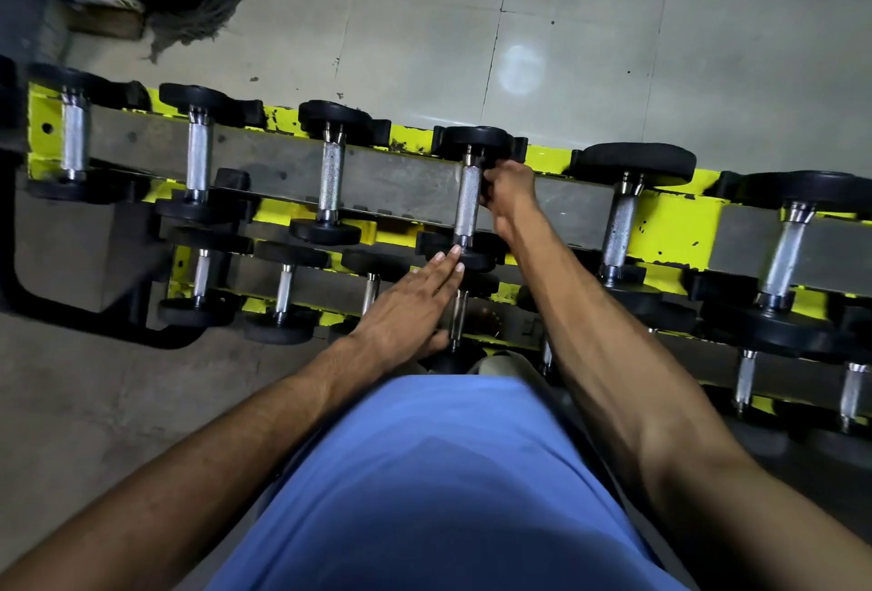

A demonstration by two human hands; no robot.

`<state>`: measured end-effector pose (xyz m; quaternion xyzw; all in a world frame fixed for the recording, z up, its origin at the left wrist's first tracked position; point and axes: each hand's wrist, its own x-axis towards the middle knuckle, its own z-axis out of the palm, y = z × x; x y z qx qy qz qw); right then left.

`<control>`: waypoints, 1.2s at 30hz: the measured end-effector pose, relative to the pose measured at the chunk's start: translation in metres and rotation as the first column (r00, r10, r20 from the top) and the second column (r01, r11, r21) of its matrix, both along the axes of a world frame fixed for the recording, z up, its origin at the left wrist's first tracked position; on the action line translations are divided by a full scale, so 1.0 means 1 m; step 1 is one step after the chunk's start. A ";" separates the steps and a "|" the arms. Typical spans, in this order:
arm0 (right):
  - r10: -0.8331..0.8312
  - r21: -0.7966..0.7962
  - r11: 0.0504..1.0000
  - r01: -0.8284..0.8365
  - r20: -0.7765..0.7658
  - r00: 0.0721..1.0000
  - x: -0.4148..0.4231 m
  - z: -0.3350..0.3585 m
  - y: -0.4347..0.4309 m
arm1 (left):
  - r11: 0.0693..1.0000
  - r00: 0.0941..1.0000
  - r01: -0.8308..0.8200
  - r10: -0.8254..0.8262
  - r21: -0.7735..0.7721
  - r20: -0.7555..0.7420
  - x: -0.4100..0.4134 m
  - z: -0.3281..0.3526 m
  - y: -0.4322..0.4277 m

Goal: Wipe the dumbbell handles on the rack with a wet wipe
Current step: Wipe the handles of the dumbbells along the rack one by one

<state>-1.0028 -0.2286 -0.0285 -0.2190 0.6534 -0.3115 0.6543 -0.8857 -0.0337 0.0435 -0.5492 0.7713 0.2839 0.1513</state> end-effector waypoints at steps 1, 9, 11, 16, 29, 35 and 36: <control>-0.011 -0.060 0.998 0.008 -0.052 0.999 0.001 -0.005 0.005 | 1.000 1.000 0.001 -0.001 -0.005 -0.006 0.000 0.000 -0.001; 0.029 -0.497 0.528 -0.688 -0.799 0.600 -0.012 0.002 0.055 | 1.000 1.000 -0.004 0.004 0.009 -0.019 -0.002 0.003 0.000; 0.059 -0.363 0.306 -0.880 -0.915 0.398 -0.024 0.004 0.050 | 1.000 1.000 -0.003 0.003 0.011 -0.016 -0.001 0.004 -0.002; -0.014 -0.070 -0.141 -0.987 -0.997 0.073 -0.041 0.003 0.042 | 1.000 1.000 -0.007 0.007 0.018 -0.010 -0.003 0.005 0.000; -0.086 0.608 -0.472 -0.638 -0.752 -0.653 0.017 0.072 -0.016 | 0.997 0.997 -0.075 0.076 -0.028 0.029 -0.027 -0.003 -0.002; 0.053 0.561 -0.591 -0.580 -0.691 -0.721 0.029 0.067 0.001 | 0.992 0.992 -0.121 0.122 -0.034 0.011 -0.033 -0.001 0.000; 0.044 0.560 -0.612 -0.559 -0.682 -0.730 0.032 0.067 0.002 | 0.991 0.991 -0.131 0.132 -0.036 0.010 -0.034 0.000 0.001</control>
